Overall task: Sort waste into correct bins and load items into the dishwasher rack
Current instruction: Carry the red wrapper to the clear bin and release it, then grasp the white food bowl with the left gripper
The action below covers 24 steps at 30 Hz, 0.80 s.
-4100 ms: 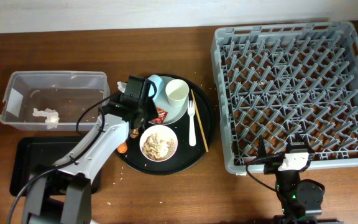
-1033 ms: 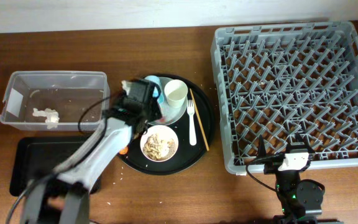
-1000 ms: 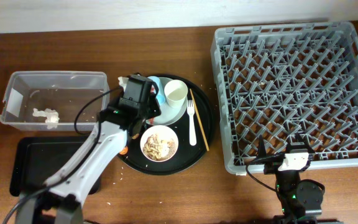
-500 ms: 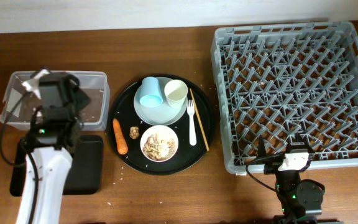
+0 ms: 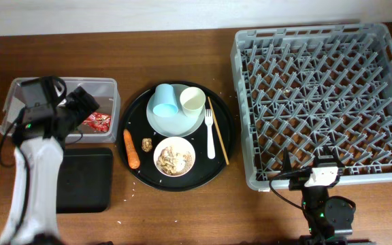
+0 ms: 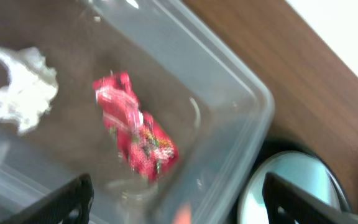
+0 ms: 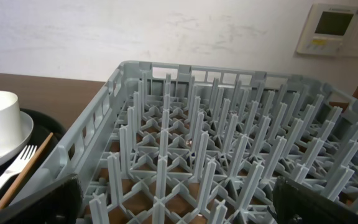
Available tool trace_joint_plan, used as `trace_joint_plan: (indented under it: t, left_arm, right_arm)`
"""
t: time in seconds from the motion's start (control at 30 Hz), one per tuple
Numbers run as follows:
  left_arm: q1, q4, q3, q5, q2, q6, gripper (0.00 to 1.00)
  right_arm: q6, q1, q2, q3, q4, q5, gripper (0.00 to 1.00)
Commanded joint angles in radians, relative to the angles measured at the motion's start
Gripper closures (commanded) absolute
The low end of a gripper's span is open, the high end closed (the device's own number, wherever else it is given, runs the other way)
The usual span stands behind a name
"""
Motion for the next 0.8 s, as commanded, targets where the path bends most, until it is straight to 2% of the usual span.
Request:
trace_joint_plan:
  t: [0.0,0.1,0.13,0.2,0.33,0.37,0.43,0.5,0.53,0.6,0.7,0.77]
  left_arm:
    - [-0.076,-0.193,0.042,0.039,-0.204,0.070,0.14]
    - [-0.276,-0.385,0.042,0.035,-0.241,0.096,0.17]
    - [-0.347,-0.421,0.042,0.034,-0.238,0.107,0.23]
    - [-0.522,-0.444,0.042,0.023,-0.232,0.104,0.36]
    - [-0.790,-0.401,0.042,-0.122,-0.173,-0.011,0.41]
    - [-0.856,-0.351,0.042,-0.122,-0.137,-0.010,0.28]
    - [-0.900,-0.278,0.042,-0.120,-0.098,-0.011,0.01]
    - [-0.925,-0.220,0.042,-0.119,-0.081,-0.011,0.01]
    - [-0.936,-0.224,0.042,-0.120,-0.065,-0.011,0.21]
    - [-0.951,-0.229,0.042,-0.143,-0.027,-0.011,0.47]
    - [-0.978,-0.229,0.042,-0.214,0.124,-0.030,0.60]
    - [-0.978,-0.233,0.042,-0.237,0.185,-0.056,0.61]
  right_arm:
    - [0.008,0.003,-0.006,-0.005,-0.005,0.009,0.01]
    - [0.008,0.003,-0.006,-0.005,-0.005,0.009,0.01]
    - [0.008,0.003,-0.006,-0.005,-0.005,0.009,0.01]
    - [0.008,0.003,-0.006,-0.005,-0.005,0.009,0.01]
    - [0.008,0.003,-0.006,-0.005,-0.005,0.009,0.01]
    - [0.008,0.003,-0.006,-0.005,-0.005,0.009,0.01]
    - [0.008,0.003,-0.006,-0.005,-0.005,0.009,0.01]
    - [0.008,0.003,-0.006,-0.005,-0.005,0.009,0.01]
    - [0.008,0.003,-0.006,-0.005,-0.005,0.009,0.01]
    - [0.008,0.003,-0.006,-0.005,-0.005,0.009,0.01]
    - [0.008,0.003,-0.006,-0.005,-0.005,0.009,0.01]
    - [0.008,0.003,-0.006,-0.005,-0.005,0.009,0.01]
